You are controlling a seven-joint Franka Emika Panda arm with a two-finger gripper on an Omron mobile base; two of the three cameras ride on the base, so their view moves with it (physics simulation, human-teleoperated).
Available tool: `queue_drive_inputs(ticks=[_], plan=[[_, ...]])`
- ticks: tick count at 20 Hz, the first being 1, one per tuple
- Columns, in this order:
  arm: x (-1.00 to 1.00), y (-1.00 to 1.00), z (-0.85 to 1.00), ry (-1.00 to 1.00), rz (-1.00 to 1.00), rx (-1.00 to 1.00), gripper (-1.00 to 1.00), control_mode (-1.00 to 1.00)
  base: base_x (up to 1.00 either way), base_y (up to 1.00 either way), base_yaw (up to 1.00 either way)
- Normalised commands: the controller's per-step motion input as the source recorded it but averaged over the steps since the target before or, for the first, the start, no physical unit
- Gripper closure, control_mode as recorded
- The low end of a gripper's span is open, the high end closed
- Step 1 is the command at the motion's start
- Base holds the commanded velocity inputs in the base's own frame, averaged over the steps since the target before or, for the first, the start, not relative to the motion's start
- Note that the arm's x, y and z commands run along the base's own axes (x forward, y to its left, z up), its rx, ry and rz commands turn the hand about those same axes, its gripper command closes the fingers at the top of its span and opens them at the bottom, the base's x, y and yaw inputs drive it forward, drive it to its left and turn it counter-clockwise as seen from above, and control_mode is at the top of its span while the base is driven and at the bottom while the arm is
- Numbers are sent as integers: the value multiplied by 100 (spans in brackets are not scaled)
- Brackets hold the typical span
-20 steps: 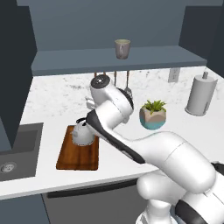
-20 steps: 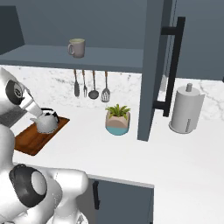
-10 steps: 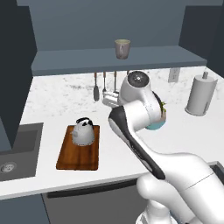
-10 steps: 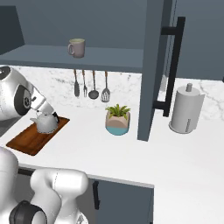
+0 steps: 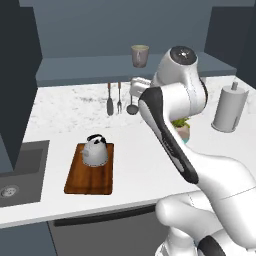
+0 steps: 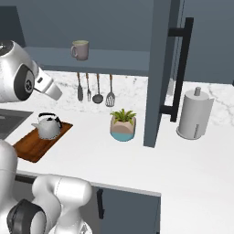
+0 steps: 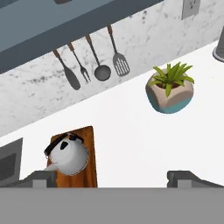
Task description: Pick the kettle from the counter and place it on the tray. Then pick the mug from the cabinet and place it on the tray. Then close the cabinet doors.
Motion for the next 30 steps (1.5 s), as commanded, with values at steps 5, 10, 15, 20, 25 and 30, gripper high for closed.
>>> queue_drive_inputs(ticks=[5, 10, 15, 20, 25, 30], plan=[[2, 1, 4, 4, 0, -4, -100, -100, 0, 0, 0], [10, 0, 4, -2, 4, -4, -100, -100, 0, 0, 0], [27, 0, 32, -30, 11, -14, -100, -100, 0, 0, 0], [38, 0, 30, -29, 0, -16, -100, -100, 0, 0, 0], [22, -9, 0, 1, -1, -6, -100, -100, 0, 0, 0], [1, 0, 0, 0, 0, 0, -100, -100, 0, 0, 0]])
